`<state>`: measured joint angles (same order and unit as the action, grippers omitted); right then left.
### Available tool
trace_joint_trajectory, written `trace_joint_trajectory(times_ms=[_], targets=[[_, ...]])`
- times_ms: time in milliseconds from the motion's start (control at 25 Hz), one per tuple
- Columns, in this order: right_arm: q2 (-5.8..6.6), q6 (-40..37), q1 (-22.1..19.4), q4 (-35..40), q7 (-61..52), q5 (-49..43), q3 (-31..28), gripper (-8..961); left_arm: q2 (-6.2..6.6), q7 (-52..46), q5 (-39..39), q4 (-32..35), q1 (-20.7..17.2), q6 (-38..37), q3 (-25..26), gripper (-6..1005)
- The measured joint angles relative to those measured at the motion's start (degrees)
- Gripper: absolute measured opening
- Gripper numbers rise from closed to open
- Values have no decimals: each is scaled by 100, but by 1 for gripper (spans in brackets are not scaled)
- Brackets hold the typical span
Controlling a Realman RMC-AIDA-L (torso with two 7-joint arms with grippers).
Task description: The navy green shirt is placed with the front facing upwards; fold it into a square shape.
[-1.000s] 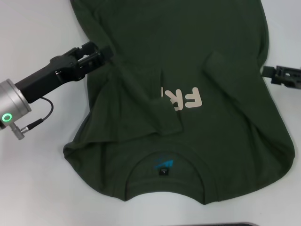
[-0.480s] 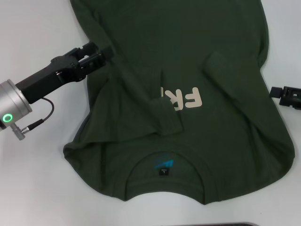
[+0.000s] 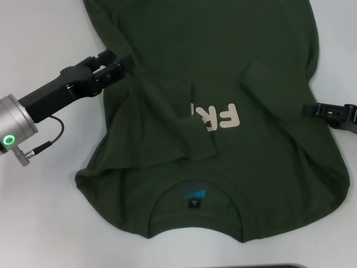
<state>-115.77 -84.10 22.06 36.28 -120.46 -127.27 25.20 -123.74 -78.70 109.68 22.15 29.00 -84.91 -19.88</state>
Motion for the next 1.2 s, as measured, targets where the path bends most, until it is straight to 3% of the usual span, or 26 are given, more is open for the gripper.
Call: trace_joint_trajectory(times_ms=[400,720,920,1160,1200], targets=[[-15,0,44,-9,-43,11,-37,705,0,4,0,0,7,0,10,826],[-15,28,87,-7,-22,6,8,483,0,4,0,0,5,0,11,825],[-33,-22,120,-6,-11,3,12,234,0,4,0,0,14,10,11,825],[-95,-121,213,-6,23,0,95,14,0,-5,0,0,40,35,11,825],[-108,-139,236,-6,23,0,121,12,0,-8,0,0,45,37,11,825]])
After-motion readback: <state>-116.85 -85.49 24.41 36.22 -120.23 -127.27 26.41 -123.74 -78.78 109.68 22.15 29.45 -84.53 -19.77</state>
